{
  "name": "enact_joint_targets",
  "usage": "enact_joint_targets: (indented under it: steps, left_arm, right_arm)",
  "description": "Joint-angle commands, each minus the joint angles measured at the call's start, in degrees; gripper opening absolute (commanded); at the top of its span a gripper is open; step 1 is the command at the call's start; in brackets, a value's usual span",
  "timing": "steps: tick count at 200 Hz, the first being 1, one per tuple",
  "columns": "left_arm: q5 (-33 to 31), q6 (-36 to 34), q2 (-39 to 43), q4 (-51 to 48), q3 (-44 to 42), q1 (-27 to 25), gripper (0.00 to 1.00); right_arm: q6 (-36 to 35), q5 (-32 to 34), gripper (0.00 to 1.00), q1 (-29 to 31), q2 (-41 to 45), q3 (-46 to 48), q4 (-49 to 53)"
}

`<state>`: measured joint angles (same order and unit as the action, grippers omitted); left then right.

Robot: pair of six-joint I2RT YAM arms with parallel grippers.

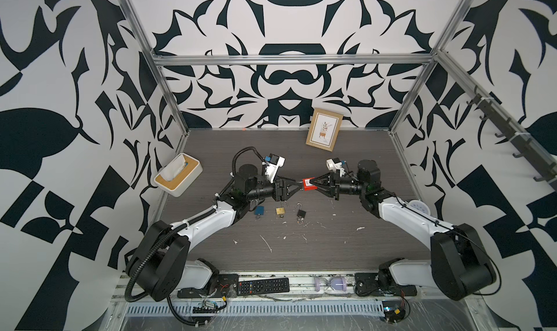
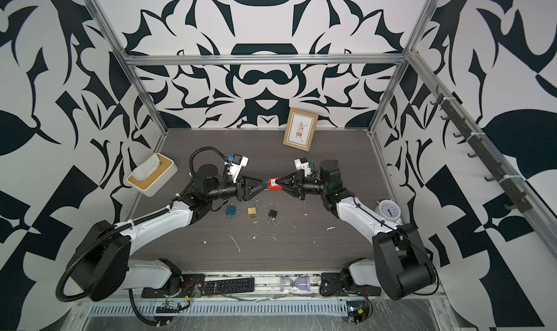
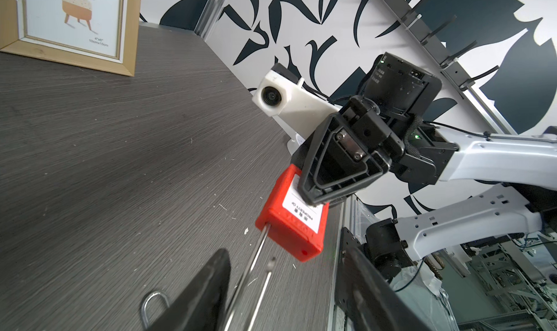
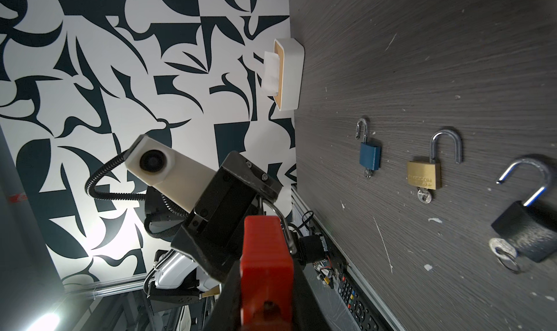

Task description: Lock with the key

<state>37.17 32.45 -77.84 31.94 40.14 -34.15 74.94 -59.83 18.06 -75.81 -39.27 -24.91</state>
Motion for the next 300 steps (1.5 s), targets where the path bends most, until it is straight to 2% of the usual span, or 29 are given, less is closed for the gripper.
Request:
enact_joint_targets:
  steps: [1,36,114,172,217,245,277,300]
  left_arm:
    - [1.3,1.3,1.2,1.5,-1.1,-0.2,0.62]
    - [2.2,2.2,1.0,1.0,-1.4,-0.1,0.6]
    - [3.4,7.8,-1.8,6.2,-2.4,-0.1,0.46]
    - [4.4,17.5,-5.6,20.5,-6.3,-0.1,0.36]
    - [5.0,20.6,-7.8,25.3,-7.0,0.0,0.34]
    - [4.7,19.4,-7.7,24.6,-6.8,0.1,0.45]
    - [0.4,12.0,-4.7,13.9,-6.5,1.4,0.73]
    - [-3.0,6.5,-2.6,5.4,-4.9,1.6,0.79]
  right_arm:
    - [-3.7,1.2,0.0,-0.1,1.9,-3.1,0.4]
    - [-3.2,1.9,0.0,-0.2,2.0,-3.4,-1.1]
    - [-4.1,3.1,0.0,-0.6,2.5,-2.9,-2.5]
    - [-5.2,4.3,0.0,-1.7,3.3,-0.9,-5.7]
    - [-5.2,3.9,0.0,-2.2,3.0,-0.2,-7.4]
    - [-5.4,3.7,0.0,-2.2,3.0,0.4,-7.5]
    - [-5.1,3.7,0.0,-2.2,3.7,0.4,-5.8]
    - [-4.6,3.6,0.0,-2.2,4.4,0.1,-4.0]
